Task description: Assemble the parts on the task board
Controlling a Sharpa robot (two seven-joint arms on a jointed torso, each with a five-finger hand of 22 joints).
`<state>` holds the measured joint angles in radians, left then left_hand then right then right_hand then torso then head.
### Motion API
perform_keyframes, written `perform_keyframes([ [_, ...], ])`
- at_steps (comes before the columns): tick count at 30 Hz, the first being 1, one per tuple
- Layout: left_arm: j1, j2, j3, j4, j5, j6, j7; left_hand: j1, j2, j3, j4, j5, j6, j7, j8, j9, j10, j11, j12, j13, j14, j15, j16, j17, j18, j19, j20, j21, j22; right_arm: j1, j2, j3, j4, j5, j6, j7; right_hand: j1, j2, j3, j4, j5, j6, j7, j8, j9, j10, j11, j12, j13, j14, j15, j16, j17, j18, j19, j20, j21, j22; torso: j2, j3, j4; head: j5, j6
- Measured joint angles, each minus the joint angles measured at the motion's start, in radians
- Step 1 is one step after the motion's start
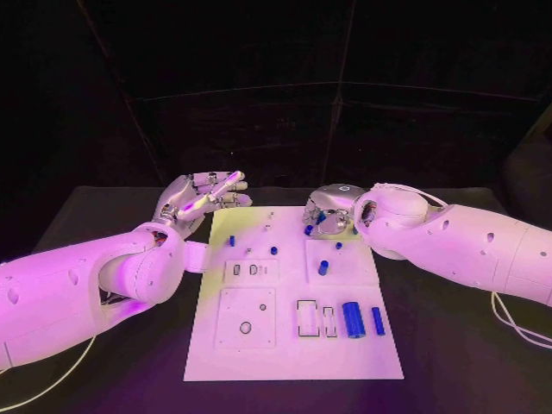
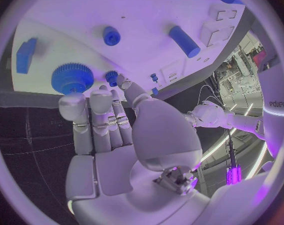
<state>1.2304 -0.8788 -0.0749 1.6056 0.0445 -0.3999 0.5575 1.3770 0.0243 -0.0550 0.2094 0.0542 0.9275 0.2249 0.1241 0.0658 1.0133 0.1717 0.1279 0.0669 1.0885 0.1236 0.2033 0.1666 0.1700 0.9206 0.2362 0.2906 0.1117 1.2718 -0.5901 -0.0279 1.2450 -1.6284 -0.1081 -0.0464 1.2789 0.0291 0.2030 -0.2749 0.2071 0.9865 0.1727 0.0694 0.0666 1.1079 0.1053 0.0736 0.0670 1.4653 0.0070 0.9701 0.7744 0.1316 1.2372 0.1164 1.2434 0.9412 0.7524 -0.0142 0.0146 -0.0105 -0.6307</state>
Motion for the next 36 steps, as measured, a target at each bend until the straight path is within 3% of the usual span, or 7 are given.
perform_keyframes([
  [8,0.0,-0.007,0.0,0.003,0.0,0.001,-0.001,0.0,0.0,0.0,0.0,0.0,0.0,0.0,-0.004,0.0,0.0,0.0,0.0,0.0,0.0,0.0,-0.003,0.0,0.0,0.0,0.0,0.0,-0.001,0.0,0.008,0.0,-0.011,-0.003,0.018,-0.002,-0.002,0.008,0.027,0.001,0.0,0.01,0.003,0.0,0.0,0.014,0.0,0.0,0.0,0.0,0.0,0.049,0.045,-0.001,0.009,0.001,0.027,0.036,0.003,-0.0002,-0.0008,0.002,-0.003],
  [10,0.0,-0.007,0.0,0.004,0.0,0.001,-0.002,0.0,0.0,0.0,0.0,0.0,0.0,0.0,-0.004,0.0,0.0,0.0,-0.004,0.0,0.0,0.0,-0.004,0.001,0.0,0.0,0.0,0.0,-0.001,0.0,0.011,0.0,-0.013,-0.003,0.023,-0.002,-0.002,0.008,0.036,0.0,0.0,0.01,0.003,0.0,0.0,0.018,-0.003,0.003,0.0,0.0,0.0,0.063,0.059,-0.016,0.018,0.003,0.038,0.048,0.004,-0.0002,-0.0012,0.003,-0.005],
  [25,0.001,-0.012,0.0,0.006,-0.001,0.001,-0.003,0.0,0.0,-0.003,-0.003,0.0,0.0,0.0,-0.004,0.0,0.0,0.0,-0.004,0.0,0.0,0.0,-0.004,0.001,0.0,0.0,0.0,0.0,-0.001,0.001,0.022,0.0,-0.025,-0.005,0.031,-0.002,-0.01,0.016,0.078,0.008,-0.004,0.041,0.001,0.0,0.0,0.054,-0.007,0.009,0.0,0.0,0.0,0.132,0.124,-0.016,0.042,0.0,0.077,0.106,0.008,-0.0005,-0.0013,0.005,-0.012],
  [28,0.001,-0.012,0.0,0.006,-0.001,0.001,-0.003,0.0,0.0,-0.003,-0.003,0.0,0.0,0.0,-0.004,0.0,0.0,0.0,-0.004,0.0,0.0,0.0,-0.004,0.001,0.0,0.0,0.0,0.0,-0.001,0.001,0.022,0.0,-0.025,-0.005,0.016,0.0,-0.005,0.022,0.103,0.005,-0.01,0.059,-0.004,0.008,0.003,0.076,-0.011,0.014,0.0,0.0,0.0,0.171,0.166,-0.031,0.065,-0.001,0.104,0.151,0.008,-0.0007,-0.0012,0.005,-0.012],
  [36,0.002,-0.015,0.0,0.005,-0.001,0.002,-0.005,0.0,0.0,-0.003,-0.003,0.0,-0.004,0.004,-0.004,0.0,0.0,0.0,-0.004,0.0,0.0,0.0,-0.004,0.002,0.0,0.0,0.0,0.0,-0.002,0.0,0.011,0.0,0.005,0.002,-0.096,0.008,0.0,0.027,0.156,0.007,-0.021,0.098,-0.018,0.018,0.004,0.122,-0.029,0.026,0.01,0.0,-0.007,0.22,0.213,-0.031,0.098,-0.013,0.147,0.23,0.008,-0.0009,-0.0012,0.004,-0.01],
])
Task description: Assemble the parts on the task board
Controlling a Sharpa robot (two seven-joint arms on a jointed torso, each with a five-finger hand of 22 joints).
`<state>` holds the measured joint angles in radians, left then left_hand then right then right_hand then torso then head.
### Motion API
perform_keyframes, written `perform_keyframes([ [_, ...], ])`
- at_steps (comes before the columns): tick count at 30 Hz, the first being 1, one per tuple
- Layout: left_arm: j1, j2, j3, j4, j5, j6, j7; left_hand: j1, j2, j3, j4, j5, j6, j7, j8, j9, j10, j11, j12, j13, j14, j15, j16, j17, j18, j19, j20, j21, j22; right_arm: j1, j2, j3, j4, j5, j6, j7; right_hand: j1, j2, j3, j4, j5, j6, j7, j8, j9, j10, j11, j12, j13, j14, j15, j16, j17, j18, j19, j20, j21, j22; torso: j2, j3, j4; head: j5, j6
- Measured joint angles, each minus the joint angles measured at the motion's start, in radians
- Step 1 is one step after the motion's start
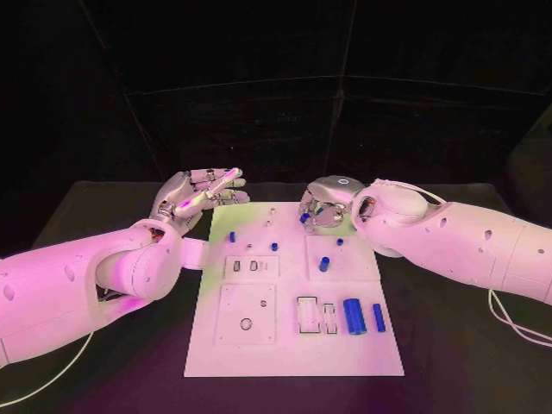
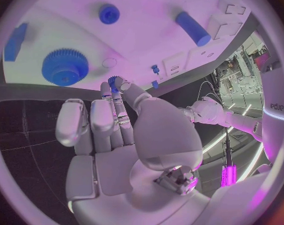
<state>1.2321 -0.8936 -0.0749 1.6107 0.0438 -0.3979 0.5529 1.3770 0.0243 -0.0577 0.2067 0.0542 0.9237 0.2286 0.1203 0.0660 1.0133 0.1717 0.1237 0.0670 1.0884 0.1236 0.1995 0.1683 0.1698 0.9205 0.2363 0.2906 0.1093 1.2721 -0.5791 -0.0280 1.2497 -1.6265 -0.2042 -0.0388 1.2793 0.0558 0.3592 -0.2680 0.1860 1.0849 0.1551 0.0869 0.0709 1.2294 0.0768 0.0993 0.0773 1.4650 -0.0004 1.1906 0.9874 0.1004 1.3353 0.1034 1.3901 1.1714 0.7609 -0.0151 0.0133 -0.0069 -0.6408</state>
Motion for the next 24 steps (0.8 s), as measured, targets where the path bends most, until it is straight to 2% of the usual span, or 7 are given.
perform_keyframes([
  [1,0.0,0.0,0.0,0.0,0.0,0.0,0.0,0.0,0.0,0.0,0.0,0.0,0.0,0.0,0.0,0.0,0.0,0.0,0.0,0.0,0.0,0.0,0.0,0.0,0.0,0.0,0.0,0.0,0.0,0.0,0.0,0.0,0.003,0.002,-0.014,0.001,0.0,0.0,0.002,-0.001,0.0,0.001,-0.001,0.0,0.0,0.0,0.0,0.0,0.0,0.0,0.0,0.0,0.0,-0.002,0.0,0.0,0.0,0.002,0.0,-0.0002,0.0,0.0,0.001],
  [2,0.0,0.0,0.0,0.0,0.0,0.001,0.0,0.0,0.0,0.0,0.0,0.0,0.0,0.0,0.0,0.0,0.0,0.0,0.0,0.0,0.0,0.0,0.0,0.0,0.0,0.0,0.0,0.0,0.0,0.0,0.001,0.0,0.005,0.005,-0.031,0.002,0.0,0.0,0.002,-0.002,0.0,0.001,-0.001,0.0,0.001,0.0,0.0,0.0,0.0,0.0,0.0,0.0,0.0,-0.015,0.0,0.0,0.0,0.002,0.0,-0.0006,0.0,0.001,0.003],
  [7,0.0,0.001,0.0,-0.002,0.0,0.003,-0.001,0.0,0.0,0.0,0.0,0.0,0.0,0.0,0.0,0.0,0.0,0.0,0.0,0.0,0.0,0.0,0.0,0.0,0.0,0.0,0.0,-0.004,0.0,0.006,0.034,0.001,-0.021,0.017,-0.08,0.003,0.0,0.0,0.014,0.003,-0.001,0.001,-0.001,0.0,0.001,0.0,0.0,-0.003,0.0,0.0,0.0,0.004,0.0,-0.016,0.0,0.0,0.007,0.004,0.0,-0.0005,0.0003,0.005,0.019],
  [10,0.0,0.003,0.0,-0.003,0.0,0.005,-0.002,0.0,0.0,0.0,0.0,0.0,0.0,0.0,0.0,0.0,0.0,0.0,0.0,0.0,0.0,0.0,0.0,0.0,0.0,0.0,0.0,-0.004,0.0,0.008,0.063,0.002,-0.053,0.024,-0.096,0.004,0.0,0.0,0.019,0.006,-0.006,0.001,-0.001,-0.002,0.002,0.0,0.0,-0.007,0.0,0.0,0.0,0.004,0.0,-0.016,0.0,0.0,0.007,0.006,0.001,-0.0001,0.002,0.006,0.022],
  [19,0.001,0.006,0.0,-0.004,0.0,0.008,-0.003,0.0,0.0,0.0,0.0,0.0,0.0,0.0,0.0,0.0,0.0,0.0,0.0,0.0,0.0,0.0,0.0,0.0,0.0,0.0,0.0,-0.004,0.0,0.009,0.15,0.001,-0.139,0.035,-0.107,0.011,-0.007,-0.007,0.026,0.012,-0.006,0.001,-0.001,-0.004,0.002,0.0,0.0,-0.007,0.0,0.0,0.0,0.011,0.004,-0.016,0.0,0.0,0.007,0.01,0.004,-0.0012,0.0029,0.012,0.021],
  [24,0.003,0.006,0.0,-0.002,0.0,0.009,-0.003,0.0,0.0,0.0,0.0,0.0,0.0,0.0,0.0,0.0,0.0,0.0,0.0,0.0,0.0,0.0,0.0,0.0,0.0,0.0,0.0,-0.004,0.0,0.009,0.189,0.001,-0.177,0.038,-0.103,0.015,-0.007,-0.007,0.026,0.012,-0.006,0.0,-0.001,-0.006,0.002,0.0,0.0,-0.011,0.0,0.0,0.0,0.011,0.005,-0.016,0.0,0.0,0.007,0.01,0.007,-0.0019,0.003,0.014,0.016],
])
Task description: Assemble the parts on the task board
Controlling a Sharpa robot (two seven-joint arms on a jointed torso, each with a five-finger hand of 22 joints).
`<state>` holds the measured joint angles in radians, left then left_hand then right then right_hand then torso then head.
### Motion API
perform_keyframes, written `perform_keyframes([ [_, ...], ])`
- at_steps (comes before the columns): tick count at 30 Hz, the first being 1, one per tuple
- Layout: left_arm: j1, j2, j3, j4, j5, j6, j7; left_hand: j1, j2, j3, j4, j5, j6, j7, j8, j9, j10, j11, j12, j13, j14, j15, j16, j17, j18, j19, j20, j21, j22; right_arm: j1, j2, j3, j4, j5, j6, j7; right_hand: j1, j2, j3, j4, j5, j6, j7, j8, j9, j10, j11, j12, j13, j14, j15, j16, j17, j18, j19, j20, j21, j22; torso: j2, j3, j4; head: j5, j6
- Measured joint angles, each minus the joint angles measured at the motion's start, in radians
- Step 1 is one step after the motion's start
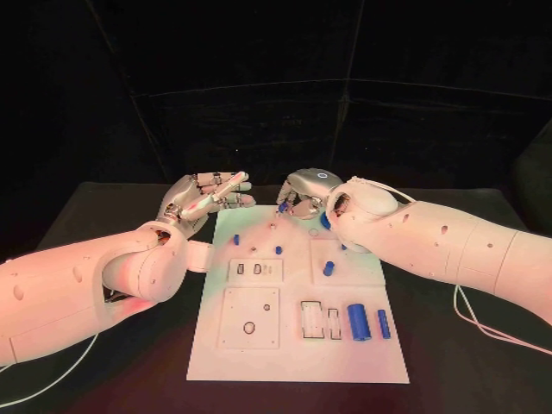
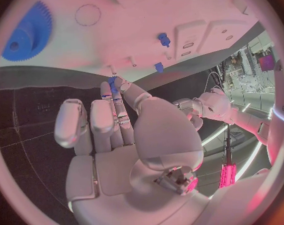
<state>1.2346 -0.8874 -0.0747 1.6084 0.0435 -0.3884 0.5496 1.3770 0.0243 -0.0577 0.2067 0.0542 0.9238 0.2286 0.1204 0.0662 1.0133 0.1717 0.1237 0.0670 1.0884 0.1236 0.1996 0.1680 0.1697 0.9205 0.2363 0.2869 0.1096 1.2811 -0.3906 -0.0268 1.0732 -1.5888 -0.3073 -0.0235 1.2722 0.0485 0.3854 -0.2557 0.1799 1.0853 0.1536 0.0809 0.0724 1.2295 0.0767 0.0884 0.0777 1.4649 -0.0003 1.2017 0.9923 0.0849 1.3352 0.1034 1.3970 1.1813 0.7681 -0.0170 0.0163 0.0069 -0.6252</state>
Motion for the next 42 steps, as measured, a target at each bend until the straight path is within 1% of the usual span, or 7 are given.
perform_keyframes([
  [2,0.001,0.0,0.0,0.001,0.0,0.0,0.0,0.0,0.0,0.0,0.0,0.0,0.0,0.0,0.0,0.0,0.0,0.0,0.0,0.0,0.0,0.0,0.0,0.0,0.0,0.0,0.0,0.0,0.0,0.0,0.011,0.0,-0.01,0.001,0.003,0.002,-0.005,-0.005,0.003,0.003,0.0,0.0,0.0,0.0,0.0,0.0,0.0,-0.001,0.0,0.0,0.0,0.004,0.0,0.0,0.0,0.0,0.004,0.0,0.001,-0.0006,0.0001,0.001,0.0],
  [8,0.003,0.0,0.0,0.001,0.0,0.002,-0.001,0.0,0.0,0.0,0.0,0.0,0.0,0.0,0.0,0.0,0.0,0.0,0.0,0.0,0.0,0.0,0.0,0.0,0.0,0.0,0.0,0.0,0.0,0.0,0.035,0.0,-0.037,0.002,0.014,0.004,-0.005,-0.005,0.004,0.004,-0.005,0.0,0.0,-0.001,-0.001,0.0,0.0,-0.001,-0.001,0.0,0.0,0.004,0.0,0.0,0.0,0.0,0.004,0.0,0.003,-0.0016,0.0008,0.003,-0.003],
  [18,0.005,0.004,0.0,0.001,0.0,0.004,-0.002,0.0,0.0,0.0,0.0,0.0,0.0,0.0,0.0,0.0,0.0,0.0,0.0,0.0,0.0,0.0,0.0,0.0,0.0,0.0,0.0,0.0,0.0,0.0,0.066,0.0,-0.078,-0.002,0.048,-0.001,-0.009,-0.009,0.008,0.008,-0.006,-0.003,0.0,-0.004,-0.002,-0.004,0.004,-0.005,-0.001,0.0,0.0,0.009,0.002,0.0,0.0,0.0,0.004,0.001,0.004,-0.0019,0.001,0.003,-0.005],
  [26,0.006,0.004,0.0,0.0,0.0,0.005,-0.003,0.0,0.0,-0.002,-0.002,0.0,0.0,0.0,-0.004,0.0,0.0,0.0,-0.004,0.0,0.0,0.0,-0.004,0.001,0.0,0.0,0.0,0.0,-0.001,0.003,0.071,0.001,-0.086,-0.016,0.07,-0.016,-0.009,-0.009,0.008,0.008,-0.006,-0.004,0.0,-0.007,-0.003,-0.004,0.004,-0.005,-0.001,0.0,0.0,0.009,0.002,0.0,0.0,0.0,0.004,0.001,0.004,-0.0018,0.0003,0.005,-0.007],
  [34,0.007,0.004,0.0,0.0,0.0,0.007,-0.004,0.0,0.0,-0.003,-0.003,0.0,0.0,0.0,-0.004,0.0,0.0,0.0,-0.004,0.0,0.0,0.0,-0.006,0.001,0.0,0.0,0.0,0.0,-0.001,0.001,0.076,0.001,-0.087,-0.031,0.075,-0.036,-0.009,-0.009,0.011,0.011,-0.006,-0.005,-0.001,-0.01,-0.002,-0.004,0.004,-0.005,-0.001,0.0,0.0,0.009,0.002,0.0,0.0,0.0,0.004,0.002,0.004,-0.0014,-0.0002,0.007,-0.007],
  [40,0.007,0.004,0.0,0.0,0.0,0.01,-0.007,0.0,0.0,-0.003,-0.003,0.0,0.0,0.0,-0.004,0.0,0.0,0.0,-0.008,0.0,0.0,0.0,-0.006,0.002,0.0,0.0,0.0,-0.005,-0.004,0.001,0.081,0.0,-0.089,-0.037,0.078,-0.047,-0.013,-0.013,0.012,0.012,-0.01,-0.007,0.0,-0.01,-0.002,-0.004,0.004,-0.009,-0.001,0.0,0.0,0.013,0.007,0.0,0.0,0.0,0.006,0.004,0.005,-0.0014,-0.0003,0.01,-0.006],
  [42,0.007,0.004,0.0,-0.001,0.0,0.01,-0.008,0.0,0.0,-0.003,-0.003,0.0,0.0,0.0,-0.004,0.0,0.0,0.0,-0.009,0.0,0.0,0.0,-0.006,0.002,0.0,0.0,0.0,-0.004,-0.004,0.001,0.082,0.0,-0.089,-0.038,0.08,-0.048,-0.014,-0.023,0.015,0.015,-0.011,-0.011,0.003,-0.01,-0.001,-0.006,0.006,-0.009,-0.001,0.0,0.0,0.013,0.007,0.0,0.0,0.0,0.008,0.005,0.005,-0.0014,-0.0002,0.01,-0.007],
])
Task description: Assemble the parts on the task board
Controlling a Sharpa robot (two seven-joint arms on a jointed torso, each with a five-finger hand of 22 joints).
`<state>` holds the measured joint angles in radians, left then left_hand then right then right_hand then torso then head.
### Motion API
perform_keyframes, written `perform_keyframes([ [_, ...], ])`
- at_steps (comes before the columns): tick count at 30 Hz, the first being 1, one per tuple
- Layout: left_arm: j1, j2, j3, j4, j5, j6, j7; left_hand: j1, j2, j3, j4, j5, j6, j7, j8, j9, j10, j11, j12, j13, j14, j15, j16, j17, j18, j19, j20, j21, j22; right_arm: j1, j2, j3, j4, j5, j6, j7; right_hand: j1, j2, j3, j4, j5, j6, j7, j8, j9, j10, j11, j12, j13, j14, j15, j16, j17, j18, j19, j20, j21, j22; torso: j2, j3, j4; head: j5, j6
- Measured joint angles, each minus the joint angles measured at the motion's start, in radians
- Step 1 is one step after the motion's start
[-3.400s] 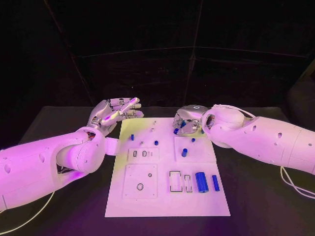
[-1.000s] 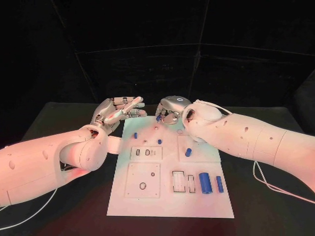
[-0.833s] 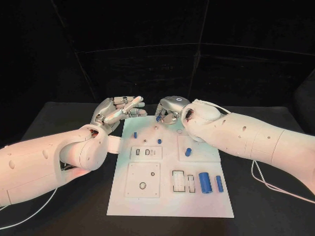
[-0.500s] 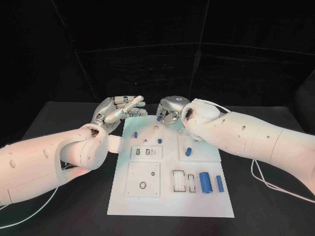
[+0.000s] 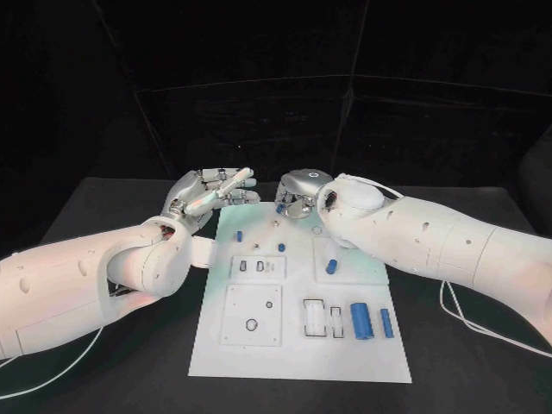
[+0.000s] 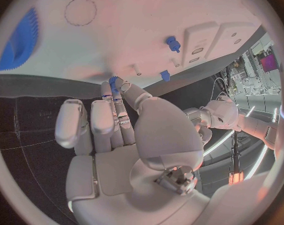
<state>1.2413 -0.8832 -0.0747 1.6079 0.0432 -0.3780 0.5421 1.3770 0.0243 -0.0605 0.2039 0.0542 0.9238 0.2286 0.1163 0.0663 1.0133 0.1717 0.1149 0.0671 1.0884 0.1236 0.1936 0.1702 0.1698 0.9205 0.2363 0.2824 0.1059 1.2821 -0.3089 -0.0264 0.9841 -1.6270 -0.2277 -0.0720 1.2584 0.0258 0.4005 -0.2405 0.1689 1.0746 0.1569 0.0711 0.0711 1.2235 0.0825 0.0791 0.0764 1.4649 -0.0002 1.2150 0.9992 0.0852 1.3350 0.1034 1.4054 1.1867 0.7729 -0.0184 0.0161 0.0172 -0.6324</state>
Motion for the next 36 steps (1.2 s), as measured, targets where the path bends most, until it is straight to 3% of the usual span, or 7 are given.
perform_keyframes([
  [5,0.0,0.0,0.0,-0.001,0.0,0.002,-0.002,0.0,0.0,-0.003,-0.003,0.0,0.0,0.0,-0.004,0.0,0.0,0.0,0.0,0.0,0.0,0.0,-0.005,0.0,0.0,0.0,0.0,0.0,0.0,0.0,0.001,0.0,-0.003,-0.002,0.003,-0.002,-0.027,-0.031,0.003,0.014,-0.004,-0.057,0.026,-0.009,-0.003,-0.068,0.024,-0.013,-0.011,0.002,0.015,-0.019,-0.043,0.0,-0.032,0.018,-0.016,-0.044,0.0,-0.0001,-0.0008,0.002,-0.001],
  [8,0.0,0.0,0.0,-0.001,0.0,0.003,-0.003,0.0,0.0,-0.003,-0.003,0.0,0.0,0.0,-0.004,0.0,0.0,0.0,0.0,0.0,0.0,0.0,-0.005,0.0,0.0,0.0,0.0,0.0,-0.001,0.0,-0.003,-0.001,-0.003,-0.004,0.002,-0.004,-0.034,-0.062,-0.01,0.032,-0.008,-0.133,0.033,-0.008,-0.007,-0.145,0.04,-0.014,-0.014,-0.011,0.029,-0.063,-0.109,0.0,-0.079,0.03,-0.051,-0.112,0.0,0.0,-0.0011,0.002,0.0],
  [12,0.0,-0.002,0.0,-0.002,0.0,0.004,-0.005,0.0,0.0,-0.003,-0.003,0.0,0.0,0.0,-0.004,0.0,0.0,0.0,0.0,0.0,0.0,0.0,-0.005,0.0,0.0,0.0,0.0,0.0,-0.001,0.0,-0.025,-0.001,0.018,-0.005,-0.002,-0.006,-0.027,-0.073,-0.026,0.048,-0.015,-0.165,0.035,-0.008,-0.007,-0.181,0.044,-0.014,-0.013,-0.012,0.031,-0.08,-0.138,0.016,-0.09,0.039,-0.063,-0.139,0.0,0.0001,-0.0013,0.002,0.001],
  [18,0.0,-0.007,0.0,-0.004,0.0,0.005,-0.006,0.0,0.0,-0.003,-0.003,0.0,0.0,0.0,-0.004,0.0,0.0,0.0,0.0,0.0,0.0,0.0,-0.005,0.0,0.0,0.0,0.0,0.0,-0.002,0.0,-0.123,0.0,0.116,0.0,-0.02,-0.01,-0.027,-0.073,-0.035,0.057,-0.013,-0.165,0.035,-0.008,-0.004,-0.172,0.041,0.005,-0.008,-0.012,0.031,-0.074,-0.128,0.016,-0.089,0.039,-0.063,-0.126,-0.001,0.0012,-0.0031,0.003,0.003],
  [24,0.001,-0.012,0.0,-0.006,0.0,0.006,-0.007,0.0,0.0,-0.003,-0.003,0.0,0.0,0.0,-0.004,0.0,0.0,0.0,0.0,0.0,0.0,0.0,-0.005,0.0,0.0,0.0,0.0,0.0,-0.002,0.0,-0.252,0.0,0.226,0.04,-0.042,-0.023,-0.031,-0.077,-0.05,0.083,0.004,-0.145,0.033,-0.002,-0.001,-0.03,0.019,0.083,0.021,-0.002,0.02,0.012,-0.012,0.015,-0.013,0.027,-0.008,-0.017,-0.002,0.0014,-0.0052,-0.004,0.01],
  [30,0.001,-0.013,0.0,-0.007,0.0,0.007,-0.008,0.0,0.0,-0.003,-0.003,0.0,0.0,0.0,-0.004,0.0,0.0,0.0,0.0,0.0,0.0,0.0,-0.005,0.001,0.0,0.0,0.0,0.0,-0.002,0.001,-0.358,0.0,0.3,0.133,-0.044,-0.053,-0.105,-0.143,-0.152,0.184,0.063,-0.157,0.003,-0.002,-0.001,0.114,-0.017,0.212,0.114,0.0,-0.008,0.079,0.073,-0.001,0.029,-0.007,0.03,0.057,-0.003,0.0014,-0.0087,-0.013,0.014],
  [36,0.0,-0.012,0.0,-0.012,0.0,0.009,-0.008,0.0,0.0,-0.003,-0.003,0.0,0.0,0.0,-0.004,0.0,0.0,0.0,0.0,0.0,0.0,0.0,-0.005,0.0,0.0,0.0,0.0,0.0,-0.001,0.001,-0.401,0.0,0.324,0.192,-0.018,-0.094,-0.048,-0.132,-0.292,0.305,0.085,-0.165,-0.004,0.004,0.0,0.044,-0.021,0.391,0.323,0.002,-0.013,0.139,0.151,-0.016,0.058,-0.01,0.054,0.111,-0.003,0.0021,-0.0094,-0.017,0.017],
])
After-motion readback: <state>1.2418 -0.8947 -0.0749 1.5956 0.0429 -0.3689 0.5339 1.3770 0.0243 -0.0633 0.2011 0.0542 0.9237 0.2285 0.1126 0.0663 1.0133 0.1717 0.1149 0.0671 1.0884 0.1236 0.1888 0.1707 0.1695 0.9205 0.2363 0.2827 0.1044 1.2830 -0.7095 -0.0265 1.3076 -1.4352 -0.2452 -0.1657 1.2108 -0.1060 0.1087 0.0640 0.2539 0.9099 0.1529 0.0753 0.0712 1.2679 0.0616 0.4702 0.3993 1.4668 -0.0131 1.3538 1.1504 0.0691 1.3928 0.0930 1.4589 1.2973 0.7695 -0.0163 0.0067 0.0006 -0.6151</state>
